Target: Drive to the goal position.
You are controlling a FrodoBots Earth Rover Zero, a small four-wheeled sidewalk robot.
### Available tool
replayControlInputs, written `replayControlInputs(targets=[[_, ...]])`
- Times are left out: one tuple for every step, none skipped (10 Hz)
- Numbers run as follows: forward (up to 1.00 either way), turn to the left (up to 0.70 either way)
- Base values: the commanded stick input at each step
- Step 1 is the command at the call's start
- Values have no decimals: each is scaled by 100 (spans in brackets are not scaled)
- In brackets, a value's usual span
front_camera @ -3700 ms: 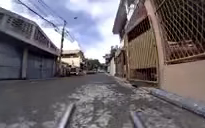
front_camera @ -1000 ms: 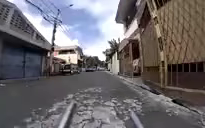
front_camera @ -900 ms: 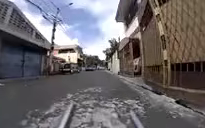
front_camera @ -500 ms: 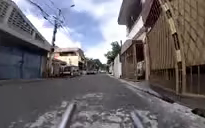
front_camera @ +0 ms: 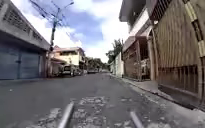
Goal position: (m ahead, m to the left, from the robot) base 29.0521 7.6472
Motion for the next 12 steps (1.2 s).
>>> replayControlInputs(targets=[[100, 0], [100, 0], [100, 0], [100, 0], [100, 0], [100, 0], [100, 0], [100, 0], [100, 0], [100, 0], [100, 0], [100, 0]])
